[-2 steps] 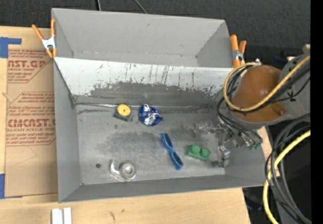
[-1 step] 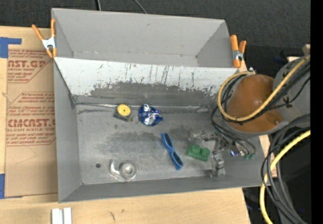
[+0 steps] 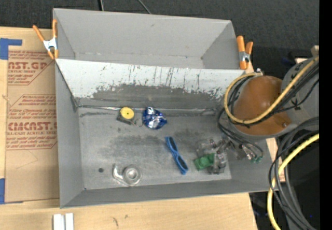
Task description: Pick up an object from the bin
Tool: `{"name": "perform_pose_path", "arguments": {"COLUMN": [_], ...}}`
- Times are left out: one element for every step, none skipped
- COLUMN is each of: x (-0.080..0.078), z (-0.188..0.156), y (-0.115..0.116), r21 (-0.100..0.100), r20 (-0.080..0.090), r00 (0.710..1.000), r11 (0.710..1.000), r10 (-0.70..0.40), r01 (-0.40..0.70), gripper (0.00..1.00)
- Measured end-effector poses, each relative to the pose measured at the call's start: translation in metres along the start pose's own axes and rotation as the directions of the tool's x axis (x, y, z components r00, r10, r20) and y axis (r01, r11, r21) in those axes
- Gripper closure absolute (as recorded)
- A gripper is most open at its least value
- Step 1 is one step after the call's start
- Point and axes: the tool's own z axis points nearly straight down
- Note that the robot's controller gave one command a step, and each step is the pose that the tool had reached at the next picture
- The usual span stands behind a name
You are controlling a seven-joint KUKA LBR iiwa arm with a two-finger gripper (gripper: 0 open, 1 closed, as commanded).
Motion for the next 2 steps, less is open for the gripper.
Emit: {"name": "perform_pose_path", "arguments": {"x": [-0.015,-0.053], "z": [-0.129,-0.187], "y": [0.029,0.107], "r21": [0.004,-0.001], "r20": [0.008,0.007], "r00": [1.000,0.982], "r11": [1.000,0.982], "r10": [0.029,0.190], "r01": [-0.029,-0.190], "gripper": [1.00,1.00]}}
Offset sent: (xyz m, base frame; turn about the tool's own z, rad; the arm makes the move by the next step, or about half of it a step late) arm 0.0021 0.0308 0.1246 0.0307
